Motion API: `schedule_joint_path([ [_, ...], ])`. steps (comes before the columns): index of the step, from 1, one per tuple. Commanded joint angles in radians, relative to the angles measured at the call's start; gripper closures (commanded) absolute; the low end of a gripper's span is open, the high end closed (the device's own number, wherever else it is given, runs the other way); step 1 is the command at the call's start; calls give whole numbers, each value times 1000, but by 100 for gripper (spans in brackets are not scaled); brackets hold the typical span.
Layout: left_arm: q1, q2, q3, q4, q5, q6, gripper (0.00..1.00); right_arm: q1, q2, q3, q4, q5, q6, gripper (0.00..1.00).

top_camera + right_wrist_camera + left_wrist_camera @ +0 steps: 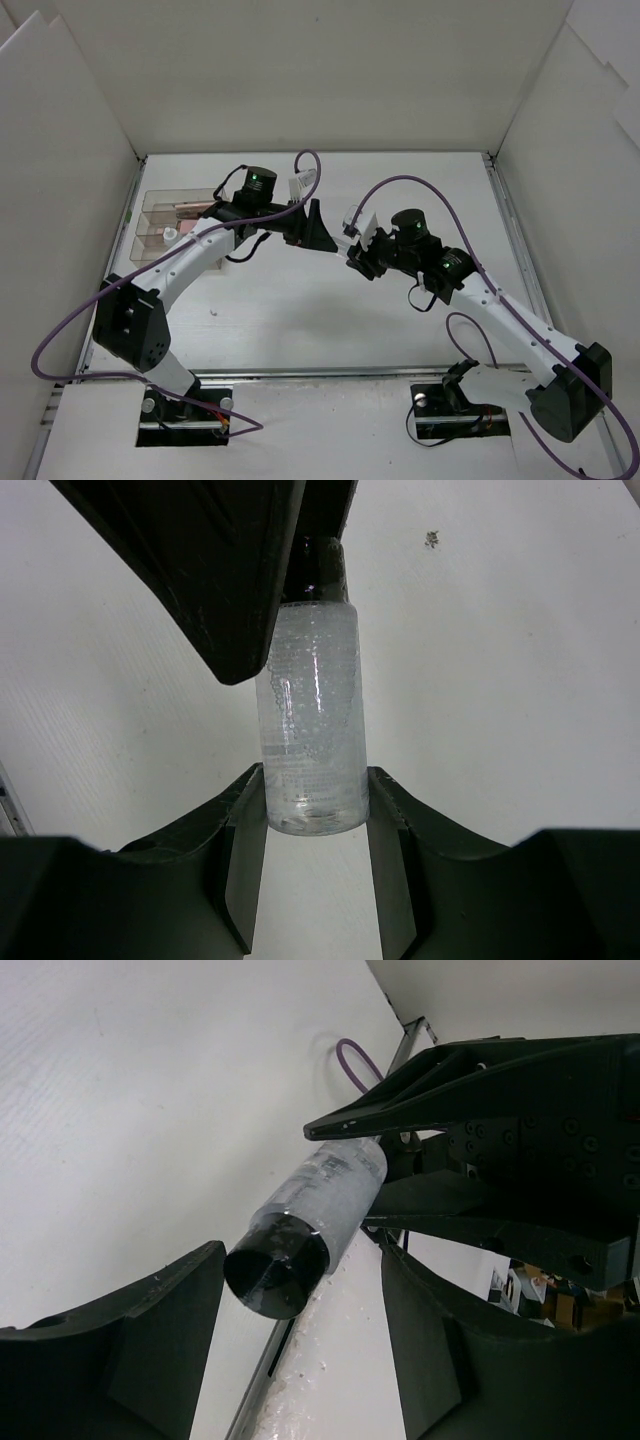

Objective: Organize the makeup

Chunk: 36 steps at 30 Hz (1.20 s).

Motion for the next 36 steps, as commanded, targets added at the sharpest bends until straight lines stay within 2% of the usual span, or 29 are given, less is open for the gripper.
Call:
schedule_joint_path([
  [1, -6, -25, 14, 92, 71, -2, 42, 6, -39, 7, 103, -36, 12, 100],
  [7, -15, -10, 22, 109, 91, -15, 42, 6, -39, 5, 109, -44, 18, 100],
  [16, -24, 7, 30, 110, 130, -8, 51, 5, -27, 5, 144, -50, 21, 100],
  [21, -24, 5, 34, 109, 139, -5, 70, 5, -13, 5, 153, -50, 26, 100],
  [25, -24, 4, 45, 92, 125, 8, 93, 5, -4, 7, 156, -47, 26, 100],
  [26, -24, 5, 48, 92, 123, 7, 96, 6, -3, 7, 158, -44, 29, 100],
  [28, -24, 4, 53, 92, 119, 8, 100, 6, 0, 5, 158, -30, 34, 95],
  [31, -24, -2, 63, 74, 107, 18, 100, 6, -1, 5, 158, -20, 43, 63],
  [32, -15, -6, 65, 63, 102, 30, 100, 2, 0, 4, 158, -15, 46, 48],
  [36, 23, -24, 88, 5, 68, 68, 100, 3, -9, 5, 153, 31, 64, 34],
])
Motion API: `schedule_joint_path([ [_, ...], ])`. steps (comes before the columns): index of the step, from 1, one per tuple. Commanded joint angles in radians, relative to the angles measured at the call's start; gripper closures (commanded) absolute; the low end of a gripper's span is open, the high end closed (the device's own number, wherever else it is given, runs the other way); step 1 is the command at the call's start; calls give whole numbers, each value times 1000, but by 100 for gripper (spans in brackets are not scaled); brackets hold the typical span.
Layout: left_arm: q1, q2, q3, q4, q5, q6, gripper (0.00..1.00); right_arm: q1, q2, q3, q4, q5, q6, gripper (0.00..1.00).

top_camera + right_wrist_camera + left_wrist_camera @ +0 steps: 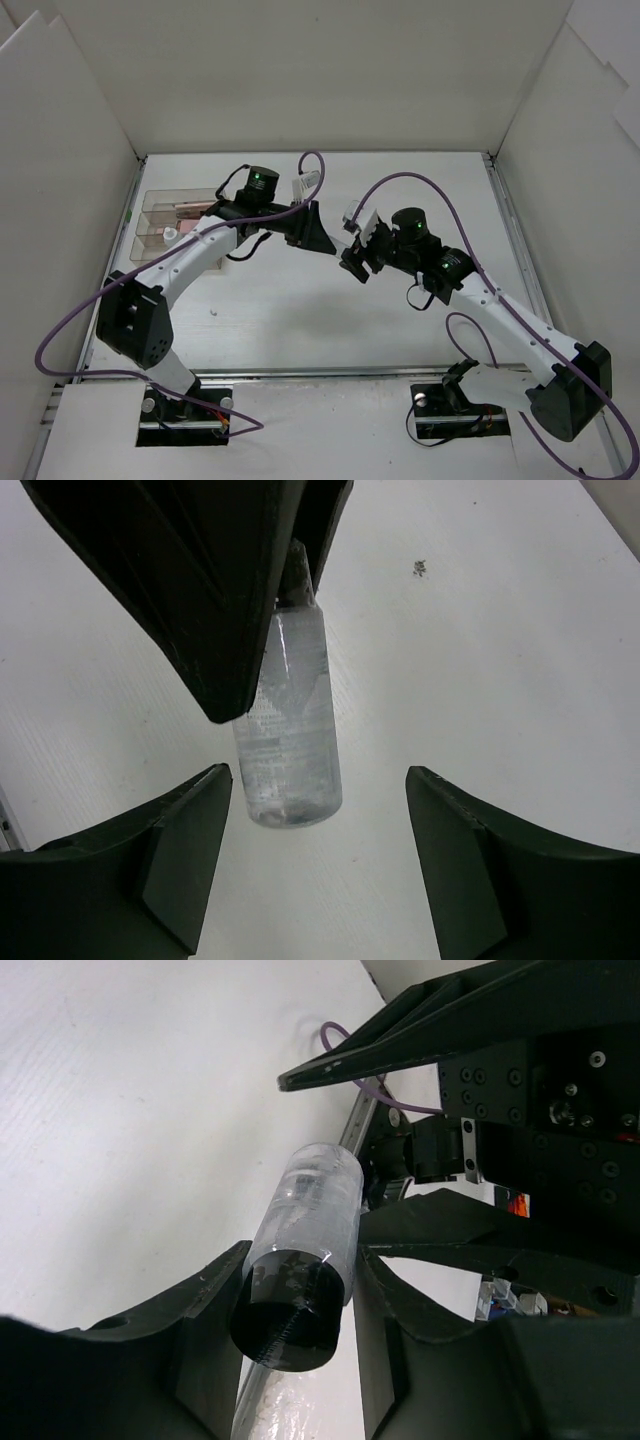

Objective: Organize the makeup

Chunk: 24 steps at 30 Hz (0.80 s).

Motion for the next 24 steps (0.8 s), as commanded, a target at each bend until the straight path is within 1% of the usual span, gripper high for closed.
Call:
schedule_joint_path([
  [1, 39, -47, 90, -47, -23, 64, 100, 0, -8, 15, 73, 45, 21, 32],
  [3, 65, -62, 110, -83, -42, 102, 100, -11, -24, 20, 64, 48, 18, 29],
  [5, 86, -74, 139, -156, -86, 131, 100, -19, -41, 19, 55, 52, 18, 26],
  [9, 172, -136, 186, -262, -183, 177, 100, -37, -73, 9, 50, 85, 36, 23],
  [11, 232, -168, 233, -351, -281, 200, 100, -39, -80, -4, 50, 120, 64, 22],
  [12, 250, -177, 254, -429, -389, 218, 100, -39, -80, -6, 50, 140, 74, 22],
  [13, 289, -185, 277, -460, -433, 225, 100, -39, -75, -12, 50, 144, 96, 21],
  [14, 313, -200, 314, -489, -474, 226, 100, -40, -74, -15, 50, 151, 108, 17],
  [15, 335, -206, 331, -538, -549, 226, 100, -40, -69, -17, 50, 164, 120, 16],
  [16, 379, -212, 362, -555, -583, 225, 100, -39, -67, -24, 50, 171, 140, 15],
  [18, 421, -228, 390, -608, -685, 222, 100, -40, -70, -31, 24, 193, 159, 14],
  [20, 482, -225, 426, -645, -747, 220, 100, -39, -70, -41, 23, 227, 192, 14],
  [21, 503, -219, 437, -678, -787, 220, 100, -39, -69, -40, 21, 276, 209, 14],
  [24, 588, -188, 456, -725, -812, 211, 100, -39, -60, -34, -2, 312, 252, 14],
])
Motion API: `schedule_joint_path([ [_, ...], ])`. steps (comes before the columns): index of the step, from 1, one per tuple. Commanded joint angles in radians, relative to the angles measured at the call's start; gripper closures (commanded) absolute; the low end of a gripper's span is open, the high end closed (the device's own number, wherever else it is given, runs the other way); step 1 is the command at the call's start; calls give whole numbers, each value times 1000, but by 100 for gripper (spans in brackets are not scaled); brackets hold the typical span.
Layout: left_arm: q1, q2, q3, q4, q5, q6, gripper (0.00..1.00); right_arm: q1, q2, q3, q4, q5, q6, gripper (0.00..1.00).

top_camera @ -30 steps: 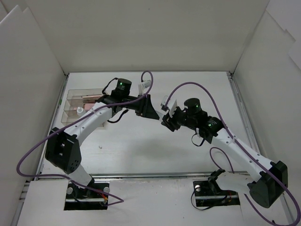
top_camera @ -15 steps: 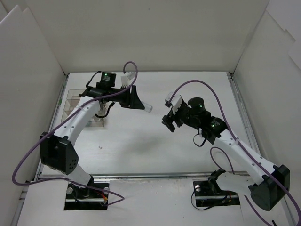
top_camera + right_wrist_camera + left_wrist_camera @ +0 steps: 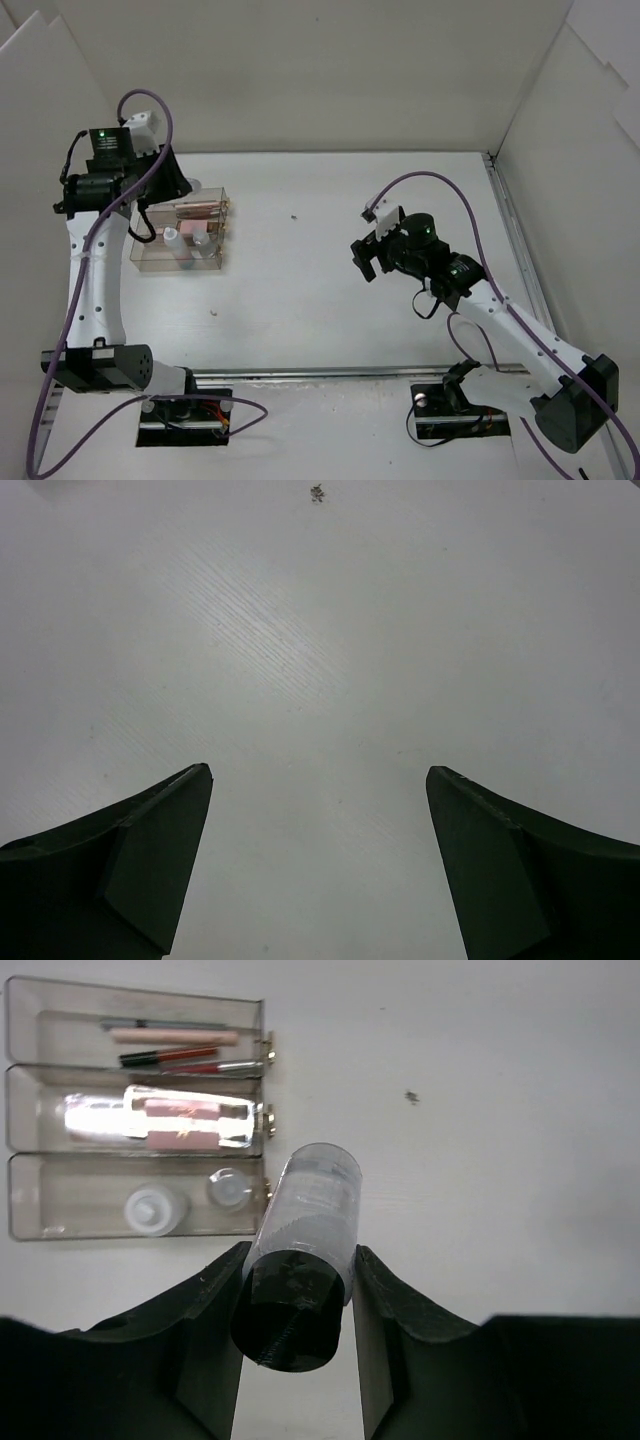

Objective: Organize the makeup

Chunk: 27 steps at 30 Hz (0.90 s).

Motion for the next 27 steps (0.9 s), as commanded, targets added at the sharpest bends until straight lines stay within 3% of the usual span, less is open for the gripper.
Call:
schedule_joint_path([
  [1, 67, 35, 33, -95, -106, 0, 100, -5, 0, 8, 31, 88, 85, 14],
  [10, 254, 118, 33, -167, -127, -20, 100, 1, -32, -35, 22, 152, 116, 14],
  [27, 332, 322, -48, -147, -235, 51, 100, 4, -37, -45, 20, 177, 104, 14],
])
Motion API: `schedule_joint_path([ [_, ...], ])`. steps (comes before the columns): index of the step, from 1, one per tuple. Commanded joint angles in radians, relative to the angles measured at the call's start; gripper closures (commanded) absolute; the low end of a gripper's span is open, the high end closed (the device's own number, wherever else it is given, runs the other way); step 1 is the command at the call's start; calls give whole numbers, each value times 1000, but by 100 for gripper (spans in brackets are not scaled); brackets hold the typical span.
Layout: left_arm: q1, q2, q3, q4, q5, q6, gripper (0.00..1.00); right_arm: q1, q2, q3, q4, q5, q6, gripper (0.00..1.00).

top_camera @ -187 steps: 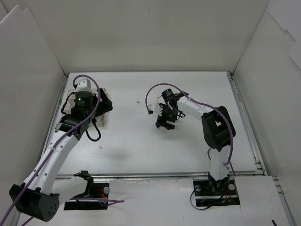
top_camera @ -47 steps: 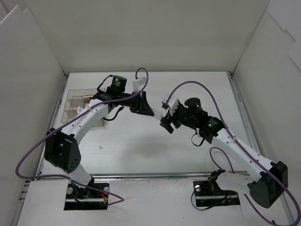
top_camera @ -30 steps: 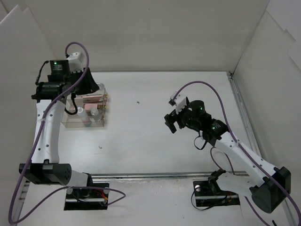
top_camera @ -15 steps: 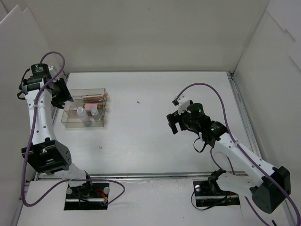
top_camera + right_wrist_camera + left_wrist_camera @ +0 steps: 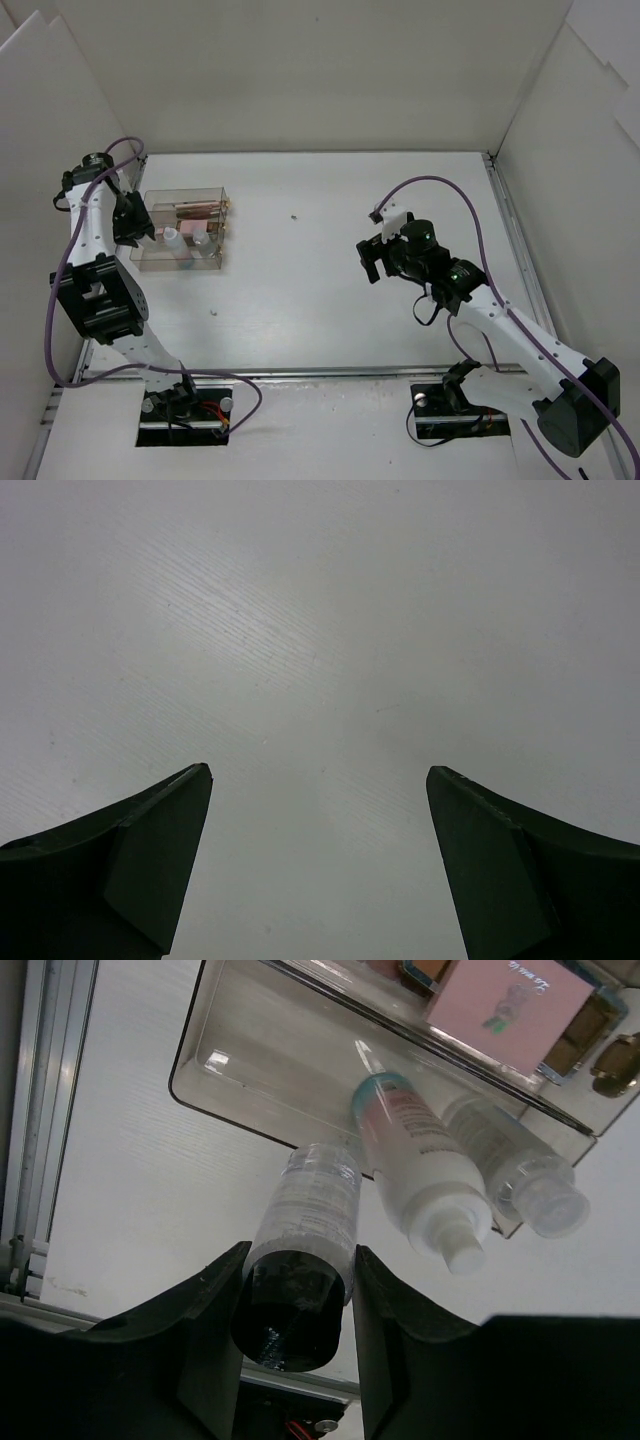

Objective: Organize the makeup

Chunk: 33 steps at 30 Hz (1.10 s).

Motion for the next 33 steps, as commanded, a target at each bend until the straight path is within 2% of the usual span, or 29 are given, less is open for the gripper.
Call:
schedule_joint_path([
  [1, 13, -6, 13, 37, -52, 26, 100, 4, -8, 3, 42, 34, 3, 14],
  [19, 22, 175, 18, 144, -77, 29, 100, 3, 29, 10, 42, 33, -17, 14],
  [21, 22, 188, 25, 147, -72, 28, 97, 4, 37, 15, 42, 33, -17, 13],
  [25, 22, 213, 44, 138, -74, 31, 82, 3, 38, 12, 42, 35, -20, 13],
  [30, 13, 244, 51, 126, -85, 29, 75, 3, 49, 13, 42, 33, -20, 13],
  [31, 2, 242, 51, 124, -85, 29, 69, 6, 51, 13, 42, 33, -20, 13],
  [33, 2, 244, 54, 124, -89, 31, 65, 3, 49, 12, 42, 33, -20, 13],
])
